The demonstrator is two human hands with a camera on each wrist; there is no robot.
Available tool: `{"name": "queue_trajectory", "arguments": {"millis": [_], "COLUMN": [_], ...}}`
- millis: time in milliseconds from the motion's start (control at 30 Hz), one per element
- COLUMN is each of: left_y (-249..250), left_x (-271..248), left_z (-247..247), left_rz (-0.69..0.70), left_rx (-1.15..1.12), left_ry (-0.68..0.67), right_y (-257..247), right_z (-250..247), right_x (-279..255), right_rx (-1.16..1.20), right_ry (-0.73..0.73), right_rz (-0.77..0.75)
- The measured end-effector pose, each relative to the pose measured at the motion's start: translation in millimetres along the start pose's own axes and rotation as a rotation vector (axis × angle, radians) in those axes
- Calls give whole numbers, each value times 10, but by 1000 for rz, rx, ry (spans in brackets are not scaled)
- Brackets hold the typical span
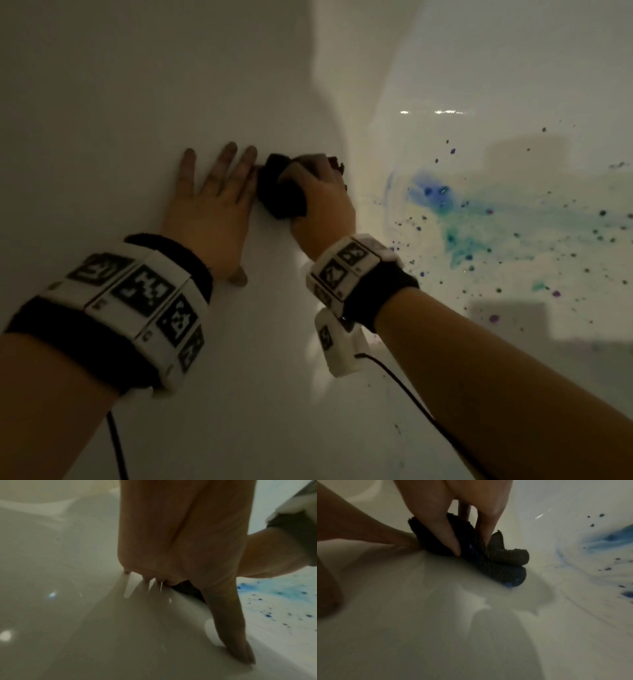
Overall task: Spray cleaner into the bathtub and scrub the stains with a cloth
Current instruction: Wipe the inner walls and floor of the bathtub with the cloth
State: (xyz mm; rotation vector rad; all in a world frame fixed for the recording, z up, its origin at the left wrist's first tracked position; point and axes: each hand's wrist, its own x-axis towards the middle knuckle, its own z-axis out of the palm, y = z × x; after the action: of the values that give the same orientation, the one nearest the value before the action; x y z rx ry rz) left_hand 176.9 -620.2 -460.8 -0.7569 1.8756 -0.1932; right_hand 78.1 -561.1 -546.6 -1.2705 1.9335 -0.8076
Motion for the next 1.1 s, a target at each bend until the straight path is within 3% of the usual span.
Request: {"name": "queue_trajectory", "arguments": {"millis": [100, 200, 233, 333, 367, 467, 533, 633, 767, 900, 967, 1033, 1100], "left_y": [184, 368, 408, 486, 510, 564, 589, 617, 639, 686, 664, 640, 638], "left_x": [-178, -328, -363, -478, -512, -579, -583, -575, -554, -534, -518, -530, -532], "left_z": [158, 259, 274, 318, 336, 402, 427, 448, 478, 499, 510, 508, 524], "left_rz": [43, 63, 66, 95, 105, 121, 118, 109, 93, 80, 85, 104, 105], "left_rx": [0, -26, -42, -57, -55, -54, -77, -98, -106, -131, -113, -99, -123], "left_ry": [-64, -92, -94, -118, -123, -125, -118, -107, -83, -99, -101, -99, -82], "right_y": [241, 514, 575, 563, 492, 271, 195, 267, 511, 929, 1136, 1199, 1097], "right_z": [33, -147, -236, -504, -595, -635, -464, -149, 87, -46, -111, -184, -312], "right_x": [-443, -736, -803, -1027, -1136, -1576, -1791, -1727, -1384, -922, -670, -564, -617], "right_rx": [-26, -371, -438, -388, -347, -163, -85, -99, -238, -319, -400, -414, -340], "right_ry": [-160, -755, -857, -728, -759, -1091, -1188, -1068, -907, -514, -410, -348, -391], "right_rz": [-111, -89, -52, 19, 11, -88, -146, -15, 51, 353, 485, 529, 501]}}
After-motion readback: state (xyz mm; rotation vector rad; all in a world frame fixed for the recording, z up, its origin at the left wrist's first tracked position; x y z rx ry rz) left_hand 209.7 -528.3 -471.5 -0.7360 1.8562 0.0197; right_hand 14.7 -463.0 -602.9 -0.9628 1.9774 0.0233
